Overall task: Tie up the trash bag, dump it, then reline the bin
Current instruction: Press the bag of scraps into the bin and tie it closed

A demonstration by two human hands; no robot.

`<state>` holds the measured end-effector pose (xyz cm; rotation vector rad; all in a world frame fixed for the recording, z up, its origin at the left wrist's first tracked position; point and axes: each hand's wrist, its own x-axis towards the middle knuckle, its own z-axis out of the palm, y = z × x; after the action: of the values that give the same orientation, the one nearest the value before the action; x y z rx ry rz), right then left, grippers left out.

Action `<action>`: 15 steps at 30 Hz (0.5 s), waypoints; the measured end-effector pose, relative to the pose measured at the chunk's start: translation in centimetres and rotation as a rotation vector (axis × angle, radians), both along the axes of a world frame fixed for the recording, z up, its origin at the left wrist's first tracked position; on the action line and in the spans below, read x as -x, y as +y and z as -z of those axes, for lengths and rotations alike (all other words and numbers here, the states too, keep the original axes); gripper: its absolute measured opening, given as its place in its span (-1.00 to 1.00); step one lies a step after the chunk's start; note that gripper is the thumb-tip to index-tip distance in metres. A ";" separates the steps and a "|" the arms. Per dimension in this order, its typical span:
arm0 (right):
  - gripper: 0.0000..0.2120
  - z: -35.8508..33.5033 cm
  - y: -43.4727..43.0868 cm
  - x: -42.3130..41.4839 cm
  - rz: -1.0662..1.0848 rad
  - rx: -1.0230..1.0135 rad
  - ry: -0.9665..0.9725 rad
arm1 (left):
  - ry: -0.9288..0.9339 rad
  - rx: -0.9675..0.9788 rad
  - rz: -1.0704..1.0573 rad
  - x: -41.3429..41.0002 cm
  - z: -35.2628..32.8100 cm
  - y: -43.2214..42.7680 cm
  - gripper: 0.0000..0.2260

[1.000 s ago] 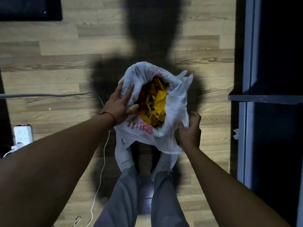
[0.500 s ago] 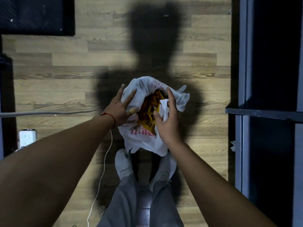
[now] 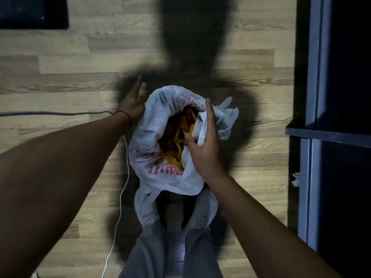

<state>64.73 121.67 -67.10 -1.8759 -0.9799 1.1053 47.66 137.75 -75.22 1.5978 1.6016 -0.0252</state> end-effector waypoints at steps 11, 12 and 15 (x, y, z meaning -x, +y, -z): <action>-0.19 0.2 -0.7 0.2 -0.030 -0.007 -0.021 | -0.099 0.111 -0.059 0.7 0.2 0.2 -0.52; -0.19 0.1 -0.7 0.2 -0.032 -0.001 -0.033 | -0.105 0.037 -0.106 0.9 -0.3 0.1 -0.56; -0.16 -1.1 -0.6 0.7 -0.052 0.004 -0.041 | -0.117 -0.074 -0.059 1.5 -2.7 -0.6 -0.58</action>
<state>64.04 121.04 -65.99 -1.8922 -1.0561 1.1038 46.14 137.19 -72.48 1.5780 1.5732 0.1581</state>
